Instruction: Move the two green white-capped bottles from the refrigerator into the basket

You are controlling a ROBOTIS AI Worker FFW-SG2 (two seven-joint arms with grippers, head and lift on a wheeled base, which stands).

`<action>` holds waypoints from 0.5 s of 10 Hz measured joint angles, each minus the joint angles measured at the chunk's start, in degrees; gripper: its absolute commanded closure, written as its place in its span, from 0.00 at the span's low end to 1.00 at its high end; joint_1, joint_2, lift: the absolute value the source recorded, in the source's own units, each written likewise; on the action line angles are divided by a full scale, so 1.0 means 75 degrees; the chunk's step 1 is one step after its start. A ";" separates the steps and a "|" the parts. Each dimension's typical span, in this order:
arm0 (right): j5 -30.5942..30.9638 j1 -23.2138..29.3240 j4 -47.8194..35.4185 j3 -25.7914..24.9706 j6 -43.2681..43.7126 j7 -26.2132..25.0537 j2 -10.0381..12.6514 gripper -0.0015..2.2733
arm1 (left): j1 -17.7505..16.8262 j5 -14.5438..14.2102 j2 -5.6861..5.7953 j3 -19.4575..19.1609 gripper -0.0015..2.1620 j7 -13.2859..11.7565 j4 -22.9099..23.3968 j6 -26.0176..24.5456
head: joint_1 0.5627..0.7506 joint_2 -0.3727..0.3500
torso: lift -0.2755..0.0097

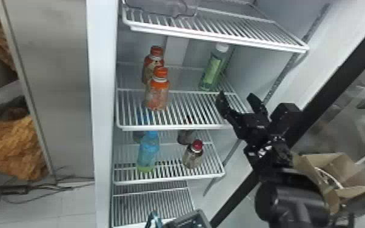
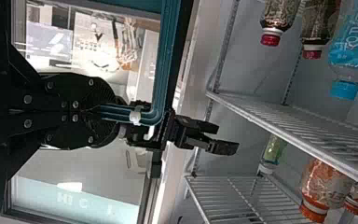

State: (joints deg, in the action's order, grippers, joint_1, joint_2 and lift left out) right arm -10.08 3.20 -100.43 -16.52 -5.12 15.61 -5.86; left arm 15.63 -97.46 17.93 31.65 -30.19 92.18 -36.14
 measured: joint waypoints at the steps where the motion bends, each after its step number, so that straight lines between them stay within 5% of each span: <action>1: -0.0070 -0.0199 0.0273 0.0034 0.0007 0.0003 -0.0017 0.06 | -0.0007 0.0000 0.0000 0.0011 0.56 0.0005 0.0000 -0.0006 | 0.70 0.03 | 0.95; 5: -0.0247 -0.0881 0.1109 0.0479 0.0117 -0.0008 -0.0157 0.06 | -0.0051 -0.0015 0.0000 0.0033 0.56 0.0006 0.0000 -0.0019 | 0.70 0.03 | 0.95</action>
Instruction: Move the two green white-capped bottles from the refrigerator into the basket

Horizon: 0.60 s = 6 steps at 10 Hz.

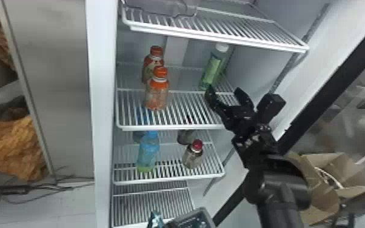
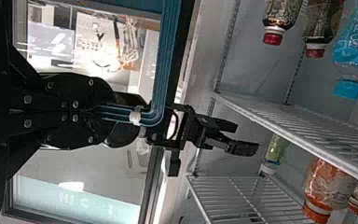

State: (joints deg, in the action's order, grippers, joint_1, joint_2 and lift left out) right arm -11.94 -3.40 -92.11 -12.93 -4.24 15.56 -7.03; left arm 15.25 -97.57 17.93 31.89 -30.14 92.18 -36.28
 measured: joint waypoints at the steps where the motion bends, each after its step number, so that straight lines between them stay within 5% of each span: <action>1: 0.0035 -0.0185 0.0185 0.0052 0.0073 -0.0086 -0.0009 0.06 | -0.0007 -0.0003 0.0000 0.0003 0.56 0.0000 0.0000 0.0000 | 0.70 0.03 | 0.95; 6: 0.0512 -0.1313 0.1428 0.0288 0.0313 -0.0503 -0.0110 0.06 | -0.0094 -0.0016 0.0016 0.0065 0.56 0.0012 -0.0043 0.0000 | 0.70 0.03 | 0.95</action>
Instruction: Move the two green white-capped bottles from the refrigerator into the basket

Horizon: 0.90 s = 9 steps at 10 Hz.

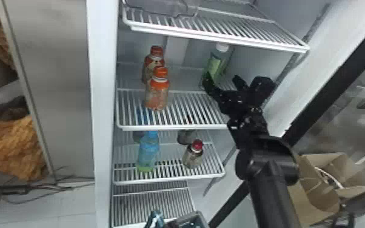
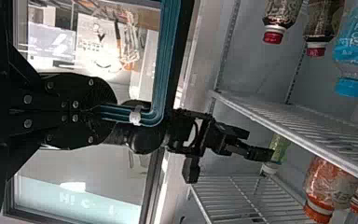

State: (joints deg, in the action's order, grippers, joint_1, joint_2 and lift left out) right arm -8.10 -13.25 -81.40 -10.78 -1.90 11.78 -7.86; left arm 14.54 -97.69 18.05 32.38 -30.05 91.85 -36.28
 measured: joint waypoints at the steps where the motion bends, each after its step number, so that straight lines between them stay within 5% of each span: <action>1: 0.0095 -0.0230 0.0330 0.0040 0.0000 -0.0077 -0.0031 0.06 | -0.0014 0.0000 0.0006 0.0011 0.56 0.0000 -0.0011 0.0000 | 0.70 0.03 | 0.95; 9: 0.0333 -0.1634 0.2365 0.0450 0.0068 -0.0499 -0.0113 0.10 | -0.0116 0.0020 0.0012 0.0070 0.56 0.0012 -0.0054 0.0017 | 0.70 0.03 | 0.95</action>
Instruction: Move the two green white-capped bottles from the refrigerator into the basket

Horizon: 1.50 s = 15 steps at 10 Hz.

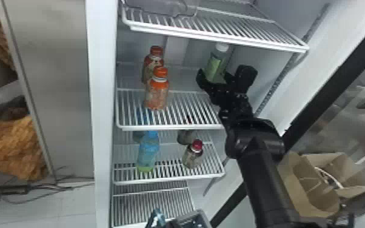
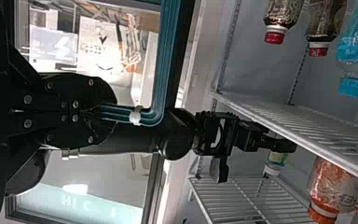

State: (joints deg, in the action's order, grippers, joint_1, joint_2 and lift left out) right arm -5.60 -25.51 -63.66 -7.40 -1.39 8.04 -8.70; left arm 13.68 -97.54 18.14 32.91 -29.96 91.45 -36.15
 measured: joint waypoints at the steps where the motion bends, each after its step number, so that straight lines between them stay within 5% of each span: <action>1: 0.0032 -0.0130 0.0163 0.0026 0.0042 -0.0070 0.0000 0.11 | -0.0012 -0.0002 0.0007 0.0000 0.56 0.0000 -0.0011 -0.0002 | 0.70 0.03 | 0.95; 3: 0.0134 -0.0373 0.0460 0.0069 0.0179 -0.0136 0.0000 0.38 | -0.0025 -0.0004 0.0007 0.0000 0.56 0.0003 -0.0015 -0.0006 | 0.70 0.03 | 0.95; 11: 0.0214 -0.0404 0.0563 0.0127 0.0503 -0.0146 -0.0028 0.39 | -0.0009 -0.0020 0.0007 0.0000 0.56 -0.0001 -0.0015 0.0012 | 0.70 0.03 | 0.95; 15: 0.0055 0.0269 -0.0241 0.0149 0.0590 -0.0034 -0.0001 0.39 | 0.0032 -0.0009 0.0007 -0.0017 0.56 -0.0001 -0.0015 0.0021 | 0.70 0.03 | 0.95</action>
State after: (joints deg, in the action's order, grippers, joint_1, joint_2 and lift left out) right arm -5.19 -23.49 -65.47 -6.28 3.04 7.79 -8.71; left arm 13.92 -97.61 18.19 32.78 -29.97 91.33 -35.99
